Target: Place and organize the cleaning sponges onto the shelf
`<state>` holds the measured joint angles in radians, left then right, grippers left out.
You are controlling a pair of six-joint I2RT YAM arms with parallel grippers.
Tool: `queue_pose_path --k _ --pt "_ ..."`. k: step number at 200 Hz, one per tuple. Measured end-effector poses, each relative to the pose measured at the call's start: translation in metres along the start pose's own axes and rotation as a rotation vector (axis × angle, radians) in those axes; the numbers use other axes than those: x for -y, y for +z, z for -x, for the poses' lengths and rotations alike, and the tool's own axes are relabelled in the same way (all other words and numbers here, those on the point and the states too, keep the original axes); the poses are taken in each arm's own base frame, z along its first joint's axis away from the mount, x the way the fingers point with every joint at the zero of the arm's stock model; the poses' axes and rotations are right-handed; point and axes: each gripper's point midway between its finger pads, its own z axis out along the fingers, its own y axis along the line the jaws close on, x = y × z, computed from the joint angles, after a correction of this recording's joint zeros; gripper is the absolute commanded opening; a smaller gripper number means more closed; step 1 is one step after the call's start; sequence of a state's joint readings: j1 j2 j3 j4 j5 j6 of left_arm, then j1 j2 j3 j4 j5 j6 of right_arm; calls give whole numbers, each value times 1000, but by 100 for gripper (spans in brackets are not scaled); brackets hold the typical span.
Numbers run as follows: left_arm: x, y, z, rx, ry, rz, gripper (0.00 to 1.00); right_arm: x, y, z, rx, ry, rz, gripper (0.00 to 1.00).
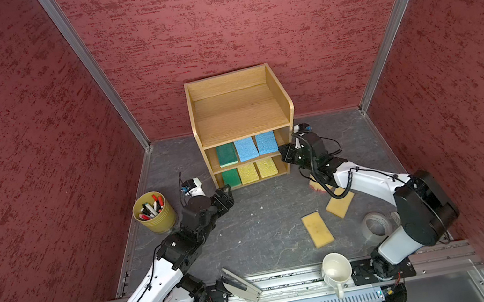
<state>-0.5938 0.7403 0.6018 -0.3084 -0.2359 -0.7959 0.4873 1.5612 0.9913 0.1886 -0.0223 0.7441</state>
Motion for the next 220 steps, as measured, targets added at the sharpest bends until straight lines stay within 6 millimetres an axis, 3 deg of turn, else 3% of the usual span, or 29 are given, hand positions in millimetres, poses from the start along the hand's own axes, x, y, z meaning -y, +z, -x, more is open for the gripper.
queue_pose_path --k 82,145,201,220 --pt "4 2 0 -4 -3 -16 82 -13 -18 13 38 15 37 28" --pt "3 2 0 -3 -5 -15 82 -8 -2 0 1 22 24 36" --pt "5 2 -1 -11 -6 -23 83 -10 4 -3 2 35 29 36" --pt "5 2 -1 -14 -6 -25 83 -11 6 -3 9 45 32 32"
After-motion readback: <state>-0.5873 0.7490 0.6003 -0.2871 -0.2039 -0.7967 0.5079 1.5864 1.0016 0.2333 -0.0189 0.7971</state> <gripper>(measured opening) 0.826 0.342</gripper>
